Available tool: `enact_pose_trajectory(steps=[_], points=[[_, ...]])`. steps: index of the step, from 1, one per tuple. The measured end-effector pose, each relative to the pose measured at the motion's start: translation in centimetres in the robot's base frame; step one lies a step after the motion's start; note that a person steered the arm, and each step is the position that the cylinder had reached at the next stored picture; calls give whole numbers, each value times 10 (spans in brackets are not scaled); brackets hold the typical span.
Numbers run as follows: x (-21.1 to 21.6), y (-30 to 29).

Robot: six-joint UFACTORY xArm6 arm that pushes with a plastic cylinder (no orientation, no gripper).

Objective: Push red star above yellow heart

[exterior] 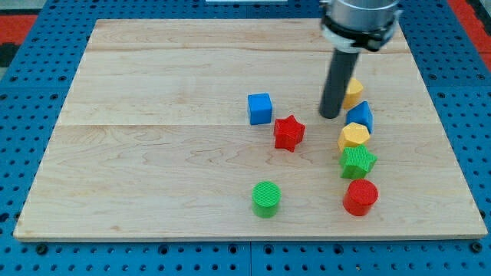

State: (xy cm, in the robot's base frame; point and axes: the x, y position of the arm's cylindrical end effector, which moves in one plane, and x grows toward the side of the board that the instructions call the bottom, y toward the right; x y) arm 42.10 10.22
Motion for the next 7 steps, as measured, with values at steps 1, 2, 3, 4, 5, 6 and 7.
enact_pose_trajectory(steps=[1, 2, 3, 4, 5, 6, 7], points=[[0, -14], [15, -9], [31, -2], [65, -27], [80, -67], [80, -88], [71, -127]])
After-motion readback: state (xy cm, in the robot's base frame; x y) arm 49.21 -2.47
